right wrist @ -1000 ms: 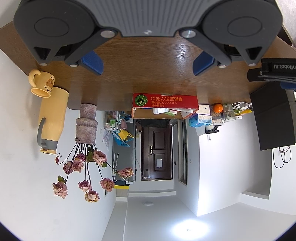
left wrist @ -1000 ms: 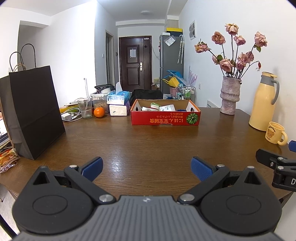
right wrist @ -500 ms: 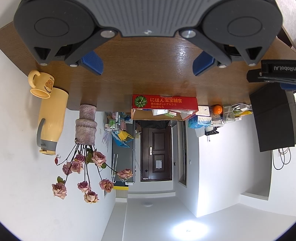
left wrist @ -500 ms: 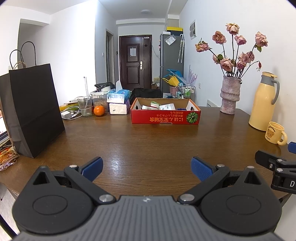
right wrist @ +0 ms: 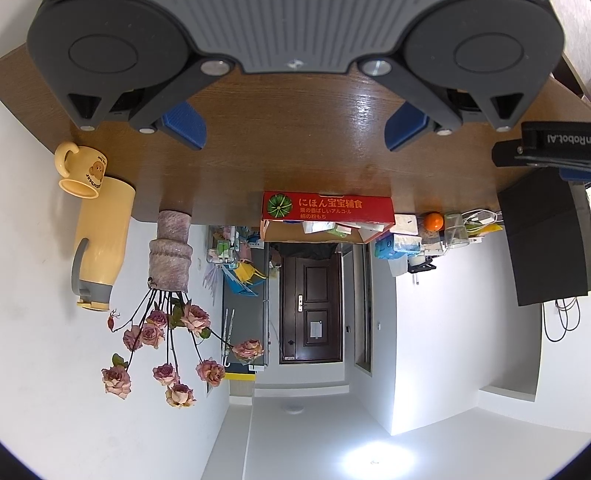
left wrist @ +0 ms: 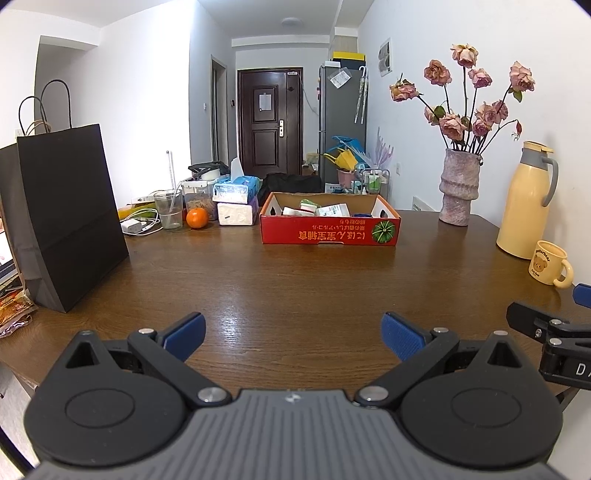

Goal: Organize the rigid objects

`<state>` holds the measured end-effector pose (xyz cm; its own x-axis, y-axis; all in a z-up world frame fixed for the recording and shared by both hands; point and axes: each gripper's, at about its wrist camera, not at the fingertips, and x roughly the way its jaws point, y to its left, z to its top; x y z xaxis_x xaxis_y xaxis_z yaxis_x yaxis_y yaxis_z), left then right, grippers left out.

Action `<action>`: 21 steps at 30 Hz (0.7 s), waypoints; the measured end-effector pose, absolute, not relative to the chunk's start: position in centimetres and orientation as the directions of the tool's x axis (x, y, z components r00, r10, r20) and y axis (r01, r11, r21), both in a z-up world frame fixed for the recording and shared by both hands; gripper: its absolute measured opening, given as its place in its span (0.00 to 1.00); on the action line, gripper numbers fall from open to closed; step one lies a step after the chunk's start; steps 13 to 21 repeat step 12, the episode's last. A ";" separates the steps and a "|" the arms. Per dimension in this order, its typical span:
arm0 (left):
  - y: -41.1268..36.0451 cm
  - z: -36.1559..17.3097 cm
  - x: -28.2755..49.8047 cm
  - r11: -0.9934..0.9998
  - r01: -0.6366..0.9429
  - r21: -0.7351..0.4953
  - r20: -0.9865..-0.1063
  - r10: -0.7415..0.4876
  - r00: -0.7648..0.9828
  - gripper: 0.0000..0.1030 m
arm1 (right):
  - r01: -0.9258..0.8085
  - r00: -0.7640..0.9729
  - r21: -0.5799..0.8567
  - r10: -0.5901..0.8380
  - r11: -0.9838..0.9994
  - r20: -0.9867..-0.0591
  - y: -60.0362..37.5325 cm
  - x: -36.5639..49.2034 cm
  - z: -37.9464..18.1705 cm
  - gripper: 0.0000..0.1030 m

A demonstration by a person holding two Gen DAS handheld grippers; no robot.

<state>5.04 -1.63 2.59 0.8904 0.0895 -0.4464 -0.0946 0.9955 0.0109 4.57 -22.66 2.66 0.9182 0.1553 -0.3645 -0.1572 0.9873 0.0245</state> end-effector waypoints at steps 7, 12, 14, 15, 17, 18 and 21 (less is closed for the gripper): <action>-1.4 2.3 5.2 0.996 -0.093 0.001 -0.455 0.083 0.887 1.00 | -0.157 0.917 0.022 0.154 0.987 -0.369 -22.5 4.5 2.5 1.00; -1.4 2.2 5.2 0.996 -0.091 0.000 -0.452 0.081 0.888 1.00 | -0.158 0.916 0.021 0.155 0.987 -0.371 -22.5 4.5 2.4 1.00; -1.4 2.2 5.2 0.996 -0.091 0.000 -0.452 0.081 0.888 1.00 | -0.158 0.916 0.021 0.155 0.987 -0.371 -22.5 4.5 2.4 1.00; -1.4 2.2 5.2 0.996 -0.091 0.000 -0.452 0.081 0.888 1.00 | -0.158 0.916 0.021 0.155 0.987 -0.371 -22.5 4.5 2.4 1.00; -1.4 2.2 5.2 0.996 -0.091 0.000 -0.452 0.081 0.888 1.00 | -0.158 0.916 0.021 0.155 0.987 -0.371 -22.5 4.5 2.4 1.00; -1.4 2.2 5.2 0.996 -0.091 0.000 -0.452 0.081 0.888 1.00 | -0.158 0.916 0.021 0.155 0.987 -0.371 -22.5 4.5 2.4 1.00; -1.4 2.2 5.2 0.996 -0.091 0.000 -0.452 0.081 0.888 1.00 | -0.158 0.916 0.021 0.155 0.987 -0.371 -22.5 4.5 2.4 1.00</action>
